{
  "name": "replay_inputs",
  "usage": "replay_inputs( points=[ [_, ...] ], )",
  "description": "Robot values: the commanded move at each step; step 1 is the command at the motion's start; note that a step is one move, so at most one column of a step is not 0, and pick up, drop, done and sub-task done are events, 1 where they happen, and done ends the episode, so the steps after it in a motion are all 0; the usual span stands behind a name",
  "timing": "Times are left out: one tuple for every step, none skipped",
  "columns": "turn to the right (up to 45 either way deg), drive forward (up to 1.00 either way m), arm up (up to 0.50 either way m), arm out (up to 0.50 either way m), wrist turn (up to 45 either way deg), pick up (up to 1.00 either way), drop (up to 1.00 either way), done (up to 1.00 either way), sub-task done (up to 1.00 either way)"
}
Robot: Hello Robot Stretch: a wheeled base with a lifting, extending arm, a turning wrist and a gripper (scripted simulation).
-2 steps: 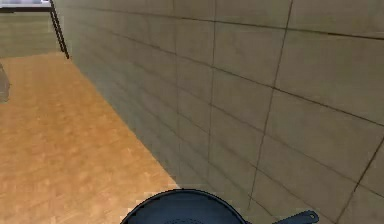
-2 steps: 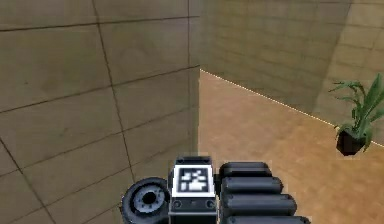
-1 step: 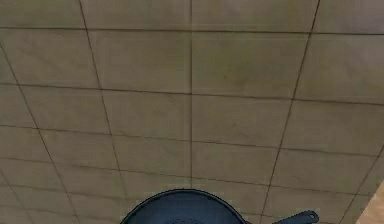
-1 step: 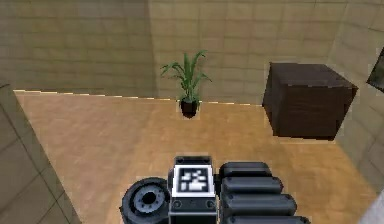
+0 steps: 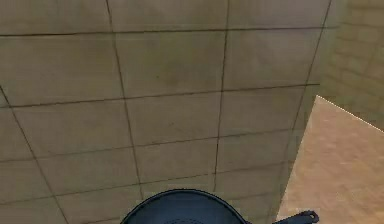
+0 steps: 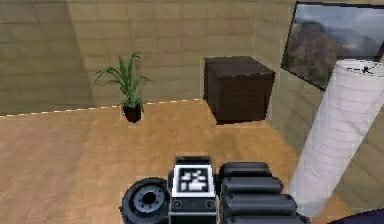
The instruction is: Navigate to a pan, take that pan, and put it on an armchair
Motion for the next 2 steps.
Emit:
replay_inputs(
  points=[
    [-45.0, 0.0, 0.0, 0.0, 0.0, 0.0, 0.0, 0.0, 0.0],
    [-45.0, 0.0, 0.0, 0.0, 0.0, 0.0, 0.0, 0.0, 0.0]
  ],
)
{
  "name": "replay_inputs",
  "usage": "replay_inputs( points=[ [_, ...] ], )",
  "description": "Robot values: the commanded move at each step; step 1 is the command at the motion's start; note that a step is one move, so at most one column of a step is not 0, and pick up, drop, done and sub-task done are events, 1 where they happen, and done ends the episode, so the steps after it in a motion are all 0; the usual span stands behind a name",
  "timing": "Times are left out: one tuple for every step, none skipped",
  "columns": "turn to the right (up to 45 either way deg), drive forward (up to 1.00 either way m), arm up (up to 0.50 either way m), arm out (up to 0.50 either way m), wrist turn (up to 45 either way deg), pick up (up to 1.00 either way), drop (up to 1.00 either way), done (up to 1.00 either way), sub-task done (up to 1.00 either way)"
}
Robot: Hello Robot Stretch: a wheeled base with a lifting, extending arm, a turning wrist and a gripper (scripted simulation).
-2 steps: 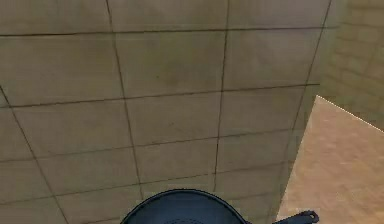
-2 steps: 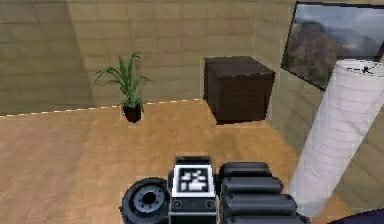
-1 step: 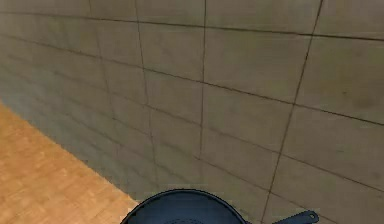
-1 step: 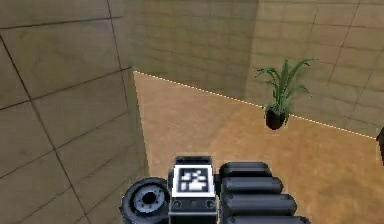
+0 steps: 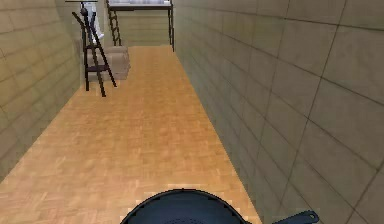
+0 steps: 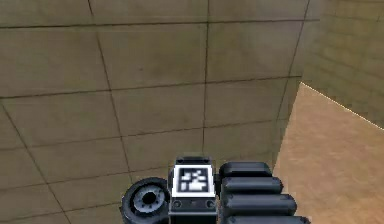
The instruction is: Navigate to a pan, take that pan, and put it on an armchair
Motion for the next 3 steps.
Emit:
replay_inputs(
  points=[
    [-24.0, 0.0, 0.0, 0.0, 0.0, 0.0, 0.0, 0.0, 0.0],
    [45.0, 0.0, 0.0, 0.0, 0.0, 0.0, 0.0, 0.0, 0.0],
    [45.0, 0.0, 0.0, 0.0, 0.0, 0.0, 0.0, 0.0, 0.0]
  ],
)
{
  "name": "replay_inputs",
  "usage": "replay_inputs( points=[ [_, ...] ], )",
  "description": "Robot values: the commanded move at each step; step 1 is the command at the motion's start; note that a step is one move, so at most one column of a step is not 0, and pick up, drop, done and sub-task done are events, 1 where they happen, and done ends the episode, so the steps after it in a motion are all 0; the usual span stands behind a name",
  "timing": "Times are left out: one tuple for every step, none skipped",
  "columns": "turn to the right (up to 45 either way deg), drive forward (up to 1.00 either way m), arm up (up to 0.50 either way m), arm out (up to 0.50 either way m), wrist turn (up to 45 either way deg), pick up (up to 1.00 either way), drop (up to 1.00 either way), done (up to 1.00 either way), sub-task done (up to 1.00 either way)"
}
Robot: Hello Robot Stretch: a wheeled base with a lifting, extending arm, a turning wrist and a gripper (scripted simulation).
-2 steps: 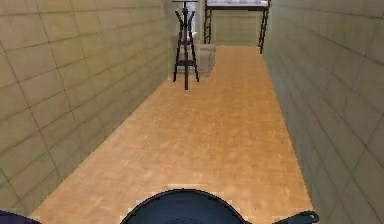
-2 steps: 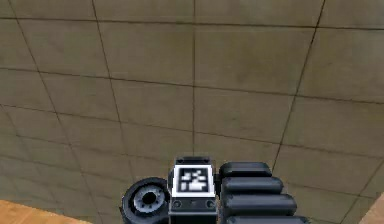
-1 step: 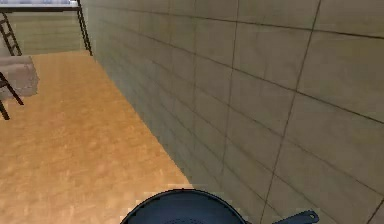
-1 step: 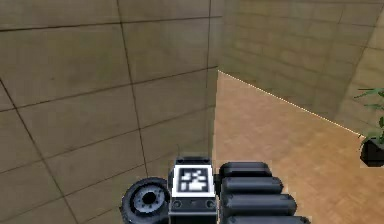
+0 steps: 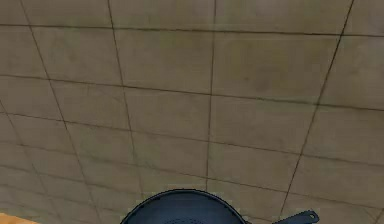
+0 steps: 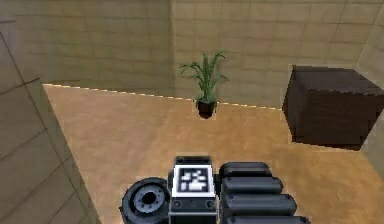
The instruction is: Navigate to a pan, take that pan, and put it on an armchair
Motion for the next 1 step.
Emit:
replay_inputs(
  points=[
    [33.0, 0.0, 0.0, 0.0, 0.0, 0.0, 0.0, 0.0, 0.0]
  ],
)
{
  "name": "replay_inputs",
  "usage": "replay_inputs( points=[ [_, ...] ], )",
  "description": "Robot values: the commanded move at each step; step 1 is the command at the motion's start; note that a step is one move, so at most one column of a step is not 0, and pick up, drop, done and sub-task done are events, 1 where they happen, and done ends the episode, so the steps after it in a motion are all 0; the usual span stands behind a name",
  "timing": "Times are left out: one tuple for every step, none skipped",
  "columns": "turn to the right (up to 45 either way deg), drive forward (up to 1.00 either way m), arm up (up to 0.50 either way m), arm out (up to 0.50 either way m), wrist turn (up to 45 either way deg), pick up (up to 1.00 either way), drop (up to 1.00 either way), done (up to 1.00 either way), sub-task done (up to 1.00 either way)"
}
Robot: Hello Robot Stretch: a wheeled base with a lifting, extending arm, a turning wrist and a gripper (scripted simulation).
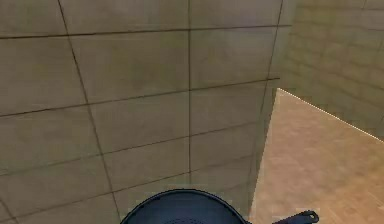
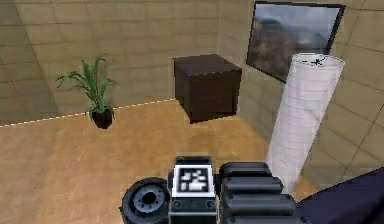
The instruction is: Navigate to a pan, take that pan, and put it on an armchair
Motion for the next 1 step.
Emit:
replay_inputs(
  points=[
    [-45.0, 0.0, 0.0, 0.0, 0.0, 0.0, 0.0, 0.0, 0.0]
  ],
)
